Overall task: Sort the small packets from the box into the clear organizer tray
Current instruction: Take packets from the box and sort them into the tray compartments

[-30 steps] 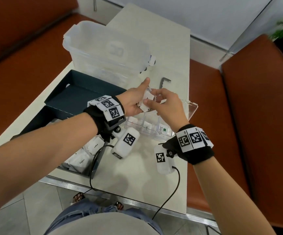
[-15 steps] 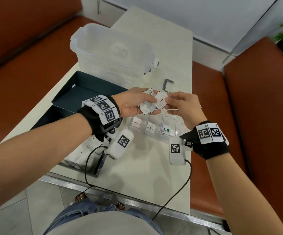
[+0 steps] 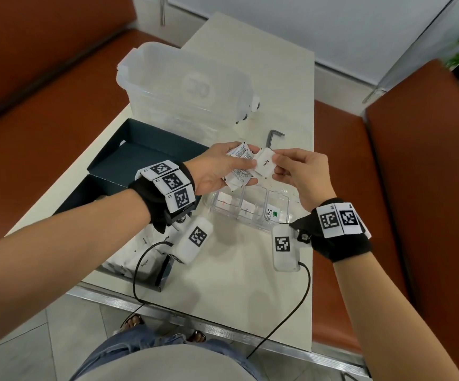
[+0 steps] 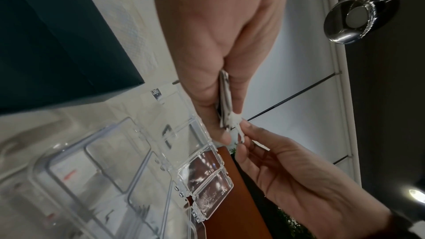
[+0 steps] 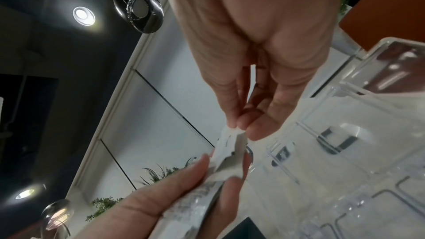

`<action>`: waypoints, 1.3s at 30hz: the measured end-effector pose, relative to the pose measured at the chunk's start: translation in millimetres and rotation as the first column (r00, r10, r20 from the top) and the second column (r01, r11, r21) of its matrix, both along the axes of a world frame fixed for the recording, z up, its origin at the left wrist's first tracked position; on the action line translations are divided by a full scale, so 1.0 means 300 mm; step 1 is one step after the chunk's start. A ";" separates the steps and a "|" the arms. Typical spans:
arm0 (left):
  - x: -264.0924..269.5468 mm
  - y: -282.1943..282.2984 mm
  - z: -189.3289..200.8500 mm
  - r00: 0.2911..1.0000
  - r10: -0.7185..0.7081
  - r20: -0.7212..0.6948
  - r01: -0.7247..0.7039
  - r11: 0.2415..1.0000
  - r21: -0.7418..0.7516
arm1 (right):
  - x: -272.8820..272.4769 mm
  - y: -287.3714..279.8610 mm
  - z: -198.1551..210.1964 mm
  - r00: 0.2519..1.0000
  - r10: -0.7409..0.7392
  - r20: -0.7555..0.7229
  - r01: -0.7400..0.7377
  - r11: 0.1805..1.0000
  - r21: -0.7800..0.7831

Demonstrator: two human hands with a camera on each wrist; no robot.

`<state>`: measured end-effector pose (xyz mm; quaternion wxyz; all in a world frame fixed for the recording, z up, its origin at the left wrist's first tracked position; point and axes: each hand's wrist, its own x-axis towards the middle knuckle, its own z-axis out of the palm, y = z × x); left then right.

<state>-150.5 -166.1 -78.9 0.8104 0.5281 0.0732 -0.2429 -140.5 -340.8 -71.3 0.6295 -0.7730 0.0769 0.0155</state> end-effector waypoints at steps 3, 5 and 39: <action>0.004 -0.011 -0.004 1.000 -0.001 -0.003 0.001 1.000 -0.022 | -0.001 0.011 -0.016 1.000 -0.027 -0.003 0.027 1.000 0.011; 0.008 -0.017 -0.007 1.000 -0.002 0.000 0.002 0.999 -0.036 | -0.003 0.012 -0.023 0.999 -0.051 -0.004 0.051 0.998 0.024; 0.052 0.065 -0.052 0.996 0.075 0.045 -0.078 0.995 0.067 | 0.053 0.042 -0.236 0.948 0.145 -0.285 -0.319 0.475 -0.820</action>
